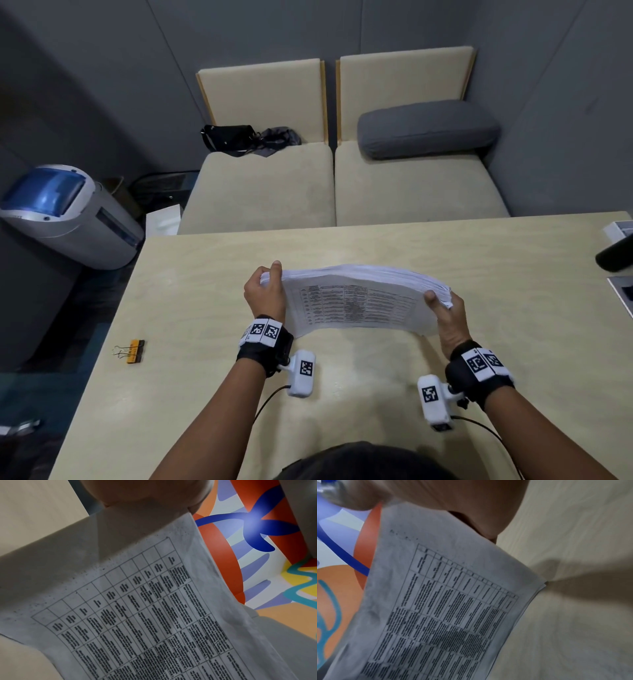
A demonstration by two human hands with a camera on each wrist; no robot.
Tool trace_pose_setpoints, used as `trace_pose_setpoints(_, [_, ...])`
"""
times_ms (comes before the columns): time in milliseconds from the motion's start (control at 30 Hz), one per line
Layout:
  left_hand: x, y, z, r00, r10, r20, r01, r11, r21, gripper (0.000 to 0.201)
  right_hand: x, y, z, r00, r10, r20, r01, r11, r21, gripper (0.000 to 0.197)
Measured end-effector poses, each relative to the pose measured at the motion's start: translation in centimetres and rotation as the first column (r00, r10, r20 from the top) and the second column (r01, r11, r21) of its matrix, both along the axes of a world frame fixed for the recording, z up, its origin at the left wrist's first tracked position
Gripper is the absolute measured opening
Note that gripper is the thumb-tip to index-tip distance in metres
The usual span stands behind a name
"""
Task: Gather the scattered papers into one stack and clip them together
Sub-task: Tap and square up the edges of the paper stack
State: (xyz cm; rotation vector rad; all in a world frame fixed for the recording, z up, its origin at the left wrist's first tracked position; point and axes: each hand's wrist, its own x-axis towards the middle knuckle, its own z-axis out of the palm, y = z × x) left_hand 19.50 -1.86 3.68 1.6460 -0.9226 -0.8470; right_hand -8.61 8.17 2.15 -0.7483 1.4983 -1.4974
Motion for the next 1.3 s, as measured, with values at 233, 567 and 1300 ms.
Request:
trace_pose_setpoints(233, [-0.3,0.1,0.5,1.0,0.026,-0.012,-0.026,0.999,0.029,0.04,1.4,-0.9,0.4,0.968,-0.247,-0.037,0.249,0.967,0.056,0.031])
trace_pose_setpoints(567, [-0.8,-0.7,0.6,0.994,0.085,0.063,-0.09,0.992,0.093,0.05,0.2,1.3,0.5,0.99,0.133,-0.044,-0.127,0.984,0.122,0.067])
trace_pose_setpoints(1300, [-3.7,-1.5,8.9,0.56,-0.755,0.343,0.805,0.594,-0.006,0.069,3.1,-8.1,18.6,-0.032,0.395,-0.918,-0.347,0.857,0.381,0.013])
